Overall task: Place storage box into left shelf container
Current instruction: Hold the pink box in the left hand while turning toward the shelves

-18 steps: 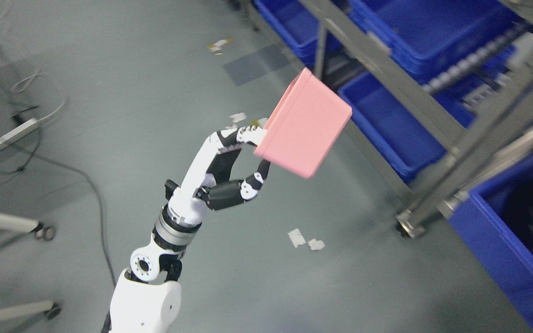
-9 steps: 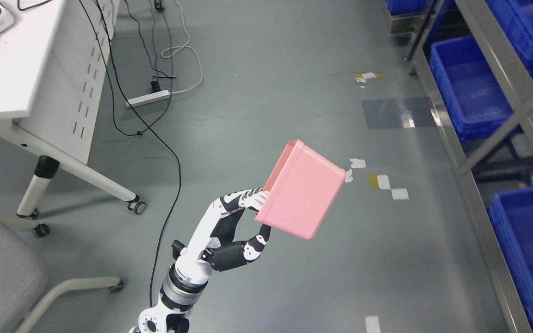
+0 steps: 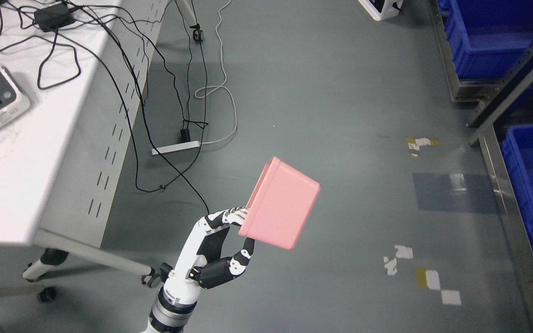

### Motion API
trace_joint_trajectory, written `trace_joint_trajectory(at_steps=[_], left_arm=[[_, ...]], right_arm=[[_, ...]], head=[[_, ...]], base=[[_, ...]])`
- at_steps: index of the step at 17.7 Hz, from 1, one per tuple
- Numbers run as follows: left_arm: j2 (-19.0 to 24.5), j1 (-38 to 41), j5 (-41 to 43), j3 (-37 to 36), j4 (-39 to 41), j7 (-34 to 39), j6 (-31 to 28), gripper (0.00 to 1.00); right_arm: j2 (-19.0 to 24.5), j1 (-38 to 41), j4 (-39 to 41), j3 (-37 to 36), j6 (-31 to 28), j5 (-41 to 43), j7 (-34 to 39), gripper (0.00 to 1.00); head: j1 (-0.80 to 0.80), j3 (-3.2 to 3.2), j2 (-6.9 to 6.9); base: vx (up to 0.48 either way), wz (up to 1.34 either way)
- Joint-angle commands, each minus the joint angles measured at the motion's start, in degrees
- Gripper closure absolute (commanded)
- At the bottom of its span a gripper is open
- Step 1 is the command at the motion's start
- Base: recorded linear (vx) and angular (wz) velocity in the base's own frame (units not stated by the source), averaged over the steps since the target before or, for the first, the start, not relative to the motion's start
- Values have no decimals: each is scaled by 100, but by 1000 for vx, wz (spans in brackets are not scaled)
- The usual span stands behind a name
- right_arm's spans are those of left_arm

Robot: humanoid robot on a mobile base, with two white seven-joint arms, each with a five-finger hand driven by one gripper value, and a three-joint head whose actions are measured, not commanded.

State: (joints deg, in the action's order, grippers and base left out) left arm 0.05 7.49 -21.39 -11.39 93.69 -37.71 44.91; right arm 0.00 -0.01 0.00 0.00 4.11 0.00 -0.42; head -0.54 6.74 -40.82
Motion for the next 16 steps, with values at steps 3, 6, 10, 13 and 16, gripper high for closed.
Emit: trace_joint_trajectory(at_steps=[3, 6, 10, 13, 16], left_arm=[[171, 200, -31, 559, -114, 1, 9, 94], [171, 209, -31, 568, -114, 1, 9, 94], [171, 218, -31, 551, -149, 1, 9, 94], [171, 235, -31, 524, -386, -8, 9, 94], [171, 236, -31, 507, -413, 1, 9, 94]], right_arm=[[-100, -43, 100, -17, -42, 9, -28, 0], [-100, -43, 100, -17, -42, 9, -28, 0], [-100, -43, 100, -17, -42, 9, -28, 0], [-100, -43, 100, -17, -42, 9, -28, 0], [-100, -43, 100, -17, -42, 9, -28, 0]], head=[[0, 0, 0], [0, 0, 0], [0, 0, 0], [0, 0, 0], [0, 0, 0]], base=[[624, 138], [609, 74], [597, -238], [575, -846], [486, -1316]])
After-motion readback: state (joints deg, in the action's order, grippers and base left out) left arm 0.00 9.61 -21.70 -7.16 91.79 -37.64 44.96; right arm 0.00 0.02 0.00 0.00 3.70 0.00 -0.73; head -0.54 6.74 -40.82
